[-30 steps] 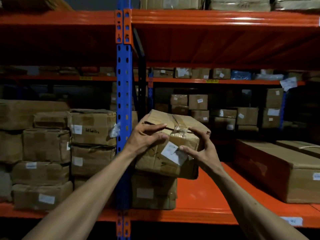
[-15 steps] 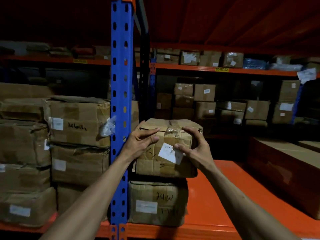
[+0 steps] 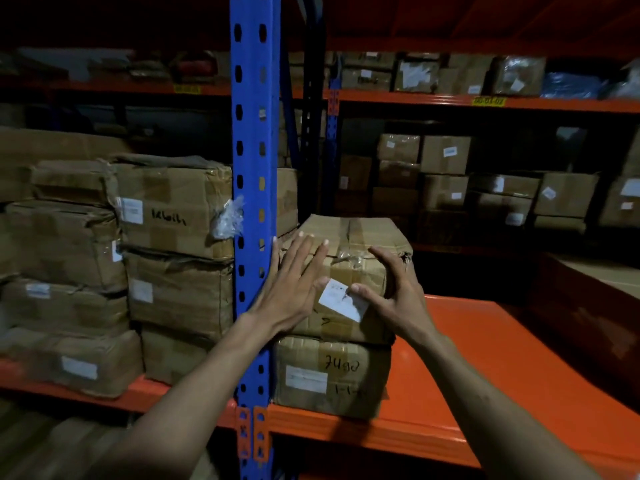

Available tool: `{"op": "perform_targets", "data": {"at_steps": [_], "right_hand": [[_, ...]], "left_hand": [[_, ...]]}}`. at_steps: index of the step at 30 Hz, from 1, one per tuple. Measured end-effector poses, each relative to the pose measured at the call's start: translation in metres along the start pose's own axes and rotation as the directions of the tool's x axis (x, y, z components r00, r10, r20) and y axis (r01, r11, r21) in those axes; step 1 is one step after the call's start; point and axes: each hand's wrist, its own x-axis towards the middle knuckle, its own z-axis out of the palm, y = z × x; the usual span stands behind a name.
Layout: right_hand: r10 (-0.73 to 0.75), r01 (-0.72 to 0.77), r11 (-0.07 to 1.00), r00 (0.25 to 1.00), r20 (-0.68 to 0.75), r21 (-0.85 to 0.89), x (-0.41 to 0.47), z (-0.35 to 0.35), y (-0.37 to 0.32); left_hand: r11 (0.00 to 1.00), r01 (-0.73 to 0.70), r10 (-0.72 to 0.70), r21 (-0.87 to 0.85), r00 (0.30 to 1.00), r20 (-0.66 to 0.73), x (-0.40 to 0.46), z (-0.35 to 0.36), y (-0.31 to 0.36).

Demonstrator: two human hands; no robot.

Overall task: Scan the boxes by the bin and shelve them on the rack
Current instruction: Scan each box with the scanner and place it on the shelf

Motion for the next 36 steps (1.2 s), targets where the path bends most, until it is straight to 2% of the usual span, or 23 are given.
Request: {"op": "perform_targets", "data": {"at_steps": [3,5,7,10,12,14,17,19,20,22,24,26,29,34,36], "right_hand": [[0.057,-0.050,0.991,0.997,0.054,-0.126,-0.004,-0.005,-0.006],[0.128,-0.105,0.959,0.989,0.071,-0.262,-0.010,-0.011,-0.010],[0.155,-0.125,0.939,0.986,0.067,-0.321,-0.025,-0.021,-0.009],[0.172,-0.157,0.924,0.985,0.011,-0.350,-0.064,-0.044,0.000],[0.234,-0.237,0.891,0.971,-0.055,-0.387,-0.094,-0.063,0.010],[0.301,-0.320,0.857,0.947,-0.113,-0.404,-0.128,-0.086,0.021],[0.387,-0.421,0.820,0.907,-0.166,-0.389,-0.185,-0.123,0.041],[0.460,-0.490,0.784,0.871,-0.174,-0.380,-0.228,-0.147,0.056],[0.505,-0.529,0.760,0.846,-0.169,-0.377,-0.250,-0.157,0.064],[0.587,-0.600,0.707,0.793,-0.163,-0.374,-0.295,-0.175,0.079],[0.639,-0.638,0.667,0.755,-0.146,-0.384,-0.338,-0.189,0.095],[0.678,-0.653,0.642,0.728,-0.100,-0.402,-0.383,-0.200,0.113],[0.764,-0.706,0.579,0.644,-0.029,-0.407,-0.450,-0.209,0.144],[0.878,-0.792,0.476,0.454,0.152,-0.383,-0.536,-0.203,0.202],[0.892,-0.800,0.452,0.409,0.193,-0.394,-0.557,-0.192,0.228]], "left_hand": [[0.995,-0.030,0.030,0.094,1.000,0.001,-0.007,-0.005,-0.002],[0.999,-0.018,0.017,0.026,1.000,0.014,-0.011,-0.009,0.001],[0.998,0.010,-0.010,-0.057,1.000,0.004,-0.019,-0.007,0.007],[0.982,0.021,-0.046,-0.190,0.991,-0.128,-0.047,0.002,0.029],[0.972,0.016,-0.074,-0.235,0.968,-0.240,-0.074,0.012,0.056],[0.954,0.010,-0.090,-0.300,0.963,-0.255,-0.105,0.028,0.092],[0.891,0.047,-0.105,-0.452,0.989,-0.105,-0.153,0.053,0.162],[0.838,0.147,-0.095,-0.526,0.988,0.126,-0.185,0.069,0.213],[0.811,0.225,-0.083,-0.540,0.958,0.275,-0.200,0.077,0.237],[0.775,0.366,-0.042,-0.515,0.843,0.536,-0.229,0.095,0.283],[0.753,0.458,-0.017,-0.472,0.731,0.682,-0.257,0.114,0.326],[0.725,0.535,-0.014,-0.434,0.641,0.768,-0.283,0.125,0.370],[0.700,0.587,0.035,-0.406,0.539,0.841,-0.314,0.139,0.432],[0.674,0.660,0.018,-0.333,0.436,0.900,-0.356,0.175,0.512],[0.662,0.682,0.009,-0.311,0.408,0.913,-0.372,0.199,0.538]]}}
